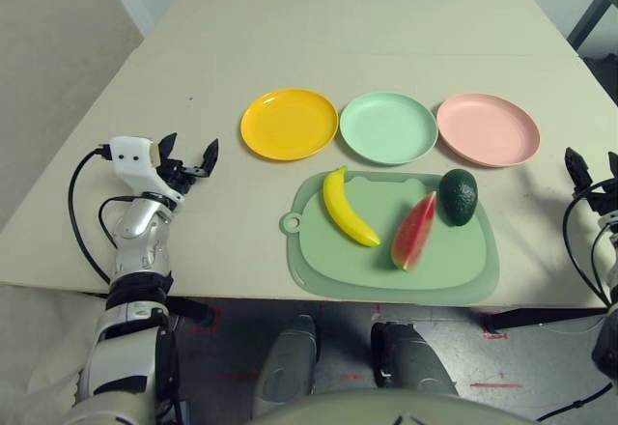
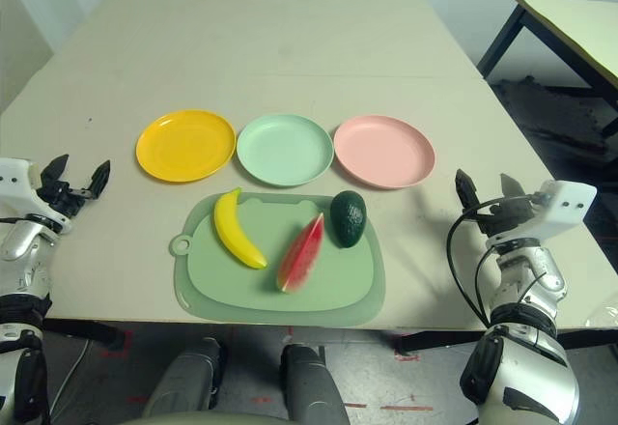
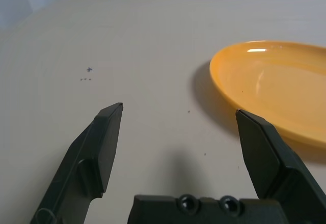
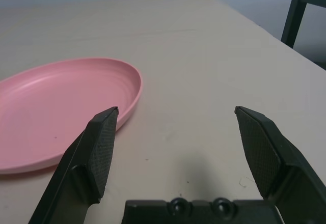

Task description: Place the fruits into color-matched plates.

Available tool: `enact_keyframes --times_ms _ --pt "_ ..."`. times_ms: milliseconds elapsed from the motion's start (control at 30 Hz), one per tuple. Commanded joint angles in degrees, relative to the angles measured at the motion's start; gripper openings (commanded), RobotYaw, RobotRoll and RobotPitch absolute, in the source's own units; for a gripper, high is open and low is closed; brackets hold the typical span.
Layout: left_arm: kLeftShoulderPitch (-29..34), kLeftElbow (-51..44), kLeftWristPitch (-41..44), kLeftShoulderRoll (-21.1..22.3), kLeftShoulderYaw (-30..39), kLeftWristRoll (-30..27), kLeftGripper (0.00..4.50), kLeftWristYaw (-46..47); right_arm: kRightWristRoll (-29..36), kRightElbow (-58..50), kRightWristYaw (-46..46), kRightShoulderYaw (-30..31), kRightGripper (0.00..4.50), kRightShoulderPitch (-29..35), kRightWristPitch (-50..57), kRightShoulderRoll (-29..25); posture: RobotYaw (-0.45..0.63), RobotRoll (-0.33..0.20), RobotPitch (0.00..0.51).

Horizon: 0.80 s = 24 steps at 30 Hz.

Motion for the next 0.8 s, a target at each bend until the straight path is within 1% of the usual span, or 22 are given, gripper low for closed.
enact_keyframes --times_ms 33,67,200,400,467,533,567,600,667,733,800 --pt "-2.95 2.81 0.04 0.22 -0.30 0.65 4.50 0.26 0.89 -0.74 -0.65 -1.01 4.45 1.03 -0.70 -0.33 0.07 0.000 0.143" --pt "-4.10 3.94 -0.19 0.32 -0.37 0.80 4.50 0.17 1.02 -0.80 -0.85 -1.28 4.45 1.09 -0.77 -0.71 0.07 0.000 0.136" --pt "-5.78 5.75 -1.24 0.29 -0.42 1.02 4.50 -0.10 1.03 -1.31 -0.30 -1.33 4.45 1.44 -0.48 -1.78 0.07 0.000 0.144" --pt "-2.84 2.75 -0.80 -0.47 -0.09 0.01 4.50 -0.19 0.25 -2.43 2.14 -0.46 4.45 2.60 -0.41 -4.35 0.04 0.000 0.150" --pt "-1.34 0.17 0.53 -0.43 0.31 -2.13 4.50 -3.01 0.11 -4.51 4.25 0.16 4.45 3.34 -0.32 -5.32 0.03 0.000 0.156" --pt "0.49 -3.81 2.45 -0.38 0.00 -5.76 4.50 -9.55 -0.90 -6.90 6.39 1.50 4.45 4.26 -0.54 -6.45 0.03 0.000 0.162" --pt "2.31 -7.70 4.92 0.12 -0.97 -9.03 4.50 -16.18 -1.38 -9.24 7.67 2.47 4.45 4.92 -0.04 -7.05 0.05 0.000 0.176" --pt "4.29 -11.91 7.19 1.50 -2.04 -12.46 4.50 -24.08 -2.82 -12.82 7.81 4.13 4.45 5.82 0.77 -7.80 0.06 0.000 0.182" --pt "7.64 -19.93 11.25 4.04 -3.94 -17.46 4.50 -35.24 -5.57 -19.35 9.00 7.34 4.45 7.61 2.15 -10.09 0.07 0.000 0.207" --pt "9.72 -24.51 14.67 7.67 -5.82 -19.15 4.50 -43.11 -8.56 -28.09 12.40 11.49 4.45 9.89 3.46 -13.81 0.06 0.000 0.215" --pt "11.14 -27.19 17.69 11.40 -7.99 -19.74 4.50 -50.34 -10.65 -34.44 15.77 14.93 4.45 9.94 4.33 -17.74 0.03 0.000 0.218"
